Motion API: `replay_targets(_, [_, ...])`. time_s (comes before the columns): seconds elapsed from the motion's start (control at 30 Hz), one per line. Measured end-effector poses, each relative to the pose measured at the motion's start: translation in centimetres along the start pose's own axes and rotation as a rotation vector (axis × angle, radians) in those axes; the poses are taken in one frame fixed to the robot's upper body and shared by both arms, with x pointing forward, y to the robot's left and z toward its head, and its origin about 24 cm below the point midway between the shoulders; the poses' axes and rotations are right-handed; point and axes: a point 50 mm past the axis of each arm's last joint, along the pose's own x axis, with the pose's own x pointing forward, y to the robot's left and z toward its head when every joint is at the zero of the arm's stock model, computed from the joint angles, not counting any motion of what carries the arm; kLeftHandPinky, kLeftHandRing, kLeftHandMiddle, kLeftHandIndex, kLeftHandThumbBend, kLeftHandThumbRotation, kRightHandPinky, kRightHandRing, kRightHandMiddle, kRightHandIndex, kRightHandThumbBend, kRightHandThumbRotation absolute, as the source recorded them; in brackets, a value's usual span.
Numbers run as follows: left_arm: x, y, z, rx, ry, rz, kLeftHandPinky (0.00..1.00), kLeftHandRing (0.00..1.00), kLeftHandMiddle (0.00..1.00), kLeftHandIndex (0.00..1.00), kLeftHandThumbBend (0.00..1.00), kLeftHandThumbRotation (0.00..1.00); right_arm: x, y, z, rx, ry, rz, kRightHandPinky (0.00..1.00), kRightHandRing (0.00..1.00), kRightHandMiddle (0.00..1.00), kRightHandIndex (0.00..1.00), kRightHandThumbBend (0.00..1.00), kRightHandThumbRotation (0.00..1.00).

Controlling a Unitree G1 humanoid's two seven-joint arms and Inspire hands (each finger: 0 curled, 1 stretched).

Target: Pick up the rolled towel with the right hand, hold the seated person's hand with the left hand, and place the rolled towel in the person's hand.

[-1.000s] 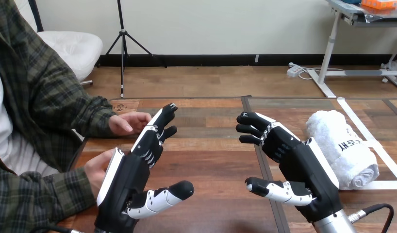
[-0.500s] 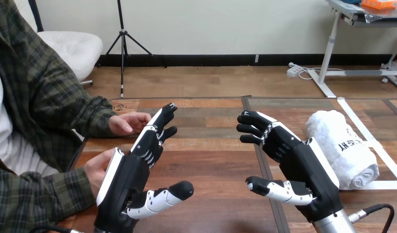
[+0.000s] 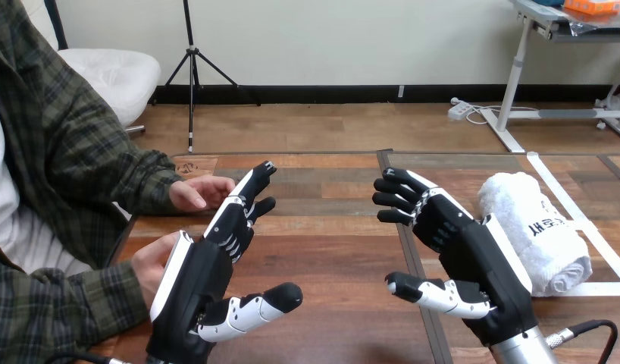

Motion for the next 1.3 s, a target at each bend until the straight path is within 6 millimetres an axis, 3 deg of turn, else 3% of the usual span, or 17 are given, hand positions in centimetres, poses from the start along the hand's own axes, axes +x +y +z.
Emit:
replay_targets(1.0, [0.0,0.0,0.0,-0.008,-0.003,0.003,0.91,0.97,0.96,0.92,1.00,0.58,0.2,-1.2,0.0,-0.114,0.034,-0.225,0.80,0.85,0.84,0.88,1.00,0.48])
replay_targets(1.3, [0.0,0.1,0.0,-0.009,-0.003,0.004,0.94,0.98,0.96,0.91,1.00,0.59,1.0,-2.1,0.5,-0.138,0.014,-0.301,0.76,0.84,0.84,0.87,1.00,0.51])
